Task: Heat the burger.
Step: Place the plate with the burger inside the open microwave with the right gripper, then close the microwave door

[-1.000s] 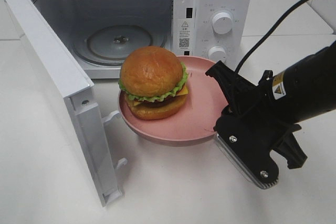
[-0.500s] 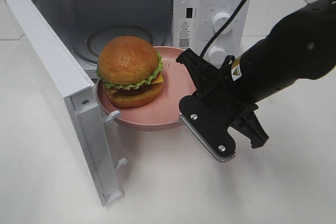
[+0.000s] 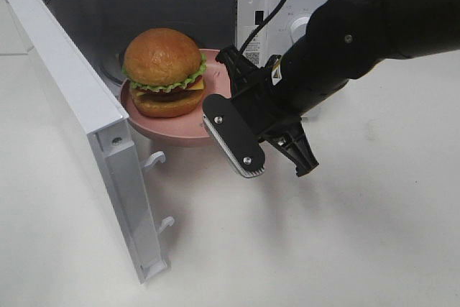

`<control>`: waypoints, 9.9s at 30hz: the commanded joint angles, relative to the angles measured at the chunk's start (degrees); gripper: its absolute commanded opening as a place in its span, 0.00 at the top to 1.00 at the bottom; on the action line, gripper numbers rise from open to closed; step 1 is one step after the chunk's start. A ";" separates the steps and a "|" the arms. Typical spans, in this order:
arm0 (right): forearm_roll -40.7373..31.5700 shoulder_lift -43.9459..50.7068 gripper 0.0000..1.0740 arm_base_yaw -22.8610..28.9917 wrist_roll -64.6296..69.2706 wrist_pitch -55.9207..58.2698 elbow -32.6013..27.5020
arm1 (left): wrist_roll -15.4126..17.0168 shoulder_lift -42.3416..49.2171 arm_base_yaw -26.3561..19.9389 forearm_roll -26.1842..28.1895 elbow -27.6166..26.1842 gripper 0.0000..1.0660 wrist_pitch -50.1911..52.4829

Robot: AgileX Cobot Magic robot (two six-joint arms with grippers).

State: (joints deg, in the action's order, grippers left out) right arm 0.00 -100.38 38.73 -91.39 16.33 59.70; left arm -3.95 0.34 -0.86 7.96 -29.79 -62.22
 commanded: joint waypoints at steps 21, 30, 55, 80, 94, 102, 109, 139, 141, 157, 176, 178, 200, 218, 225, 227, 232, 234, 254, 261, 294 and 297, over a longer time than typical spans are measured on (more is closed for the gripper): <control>4.93 -9.68 0.99 0.11 10.03 0.29 15.70 | -0.17 0.92 0.23 0.34 0.23 0.19 0.80; 8.48 -14.44 0.99 0.11 17.65 5.04 22.17 | -0.17 0.92 0.23 0.34 0.23 0.19 0.80; 13.01 -25.61 1.00 0.11 28.65 10.54 40.05 | -0.17 0.92 0.23 0.34 0.23 0.19 0.80; 15.53 -34.89 1.00 0.11 30.77 11.80 54.83 | -0.17 0.92 0.23 0.34 0.23 0.19 0.80; 15.30 -34.89 0.95 0.06 29.68 9.17 54.83 | -0.17 0.92 0.23 0.34 0.23 0.19 0.80; 13.87 -34.89 0.67 -0.06 29.79 12.72 54.72 | -0.17 0.92 0.23 0.34 0.23 0.19 0.80; 12.89 -34.03 0.44 -0.06 34.49 15.07 54.32 | -0.17 0.92 0.23 0.34 0.23 0.19 0.80; 12.38 -11.57 0.34 0.11 35.70 4.07 20.68 | -0.17 0.92 0.23 0.34 0.23 0.19 0.80; 12.38 -10.03 0.34 0.11 35.70 3.90 18.51 | -0.17 0.92 0.23 0.34 0.23 0.19 0.80; 12.55 4.70 0.34 0.11 42.74 4.41 3.90 | -0.17 0.92 0.23 0.34 0.23 0.19 0.80; 12.95 21.94 0.34 0.11 74.89 8.82 -11.34 | -0.17 0.92 0.23 0.34 0.23 0.19 0.80; 12.95 24.69 0.34 0.11 85.71 15.18 -12.32 | -0.17 0.92 0.23 0.34 0.23 0.19 0.80; 11.75 33.52 0.34 0.11 97.92 45.95 -12.32 | -0.17 0.92 0.23 0.34 0.23 0.19 0.80; 8.77 51.97 0.34 -20.68 99.12 46.70 -16.62 | -0.17 0.92 0.23 0.34 0.23 0.19 0.80; 8.88 60.79 0.34 -20.68 99.12 44.12 -20.45 | -0.17 0.92 0.23 0.34 0.23 0.19 0.80; 9.68 63.83 0.34 -20.68 99.12 42.80 -22.12 | -0.17 0.92 0.23 0.34 0.23 0.19 0.80; 10.37 72.48 0.34 -20.74 99.12 40.11 -27.16 | -0.17 0.92 0.23 0.34 0.23 0.19 0.80; 9.97 75.06 0.34 -21.77 99.12 39.94 -28.71 | -0.17 0.92 0.23 0.34 0.23 0.19 0.80; 9.40 99.06 0.34 -32.03 98.20 40.68 -30.94 | -0.17 0.92 0.23 0.34 0.23 0.19 0.80; 9.34 102.39 0.34 -32.03 98.15 40.68 -30.94 | -0.17 0.80 0.23 0.34 0.23 0.19 0.80; 9.34 102.33 0.34 -32.03 98.26 40.68 -30.94 | -0.17 0.74 0.23 0.34 0.23 0.19 0.80; 9.34 102.33 0.34 -32.03 98.26 40.68 -30.94 | -0.17 0.74 0.23 0.34 0.23 0.19 0.80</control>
State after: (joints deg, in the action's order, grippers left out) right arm 9.45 0.23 7.10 7.39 57.07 28.99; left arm -3.95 0.34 -0.86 7.96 -29.62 -62.22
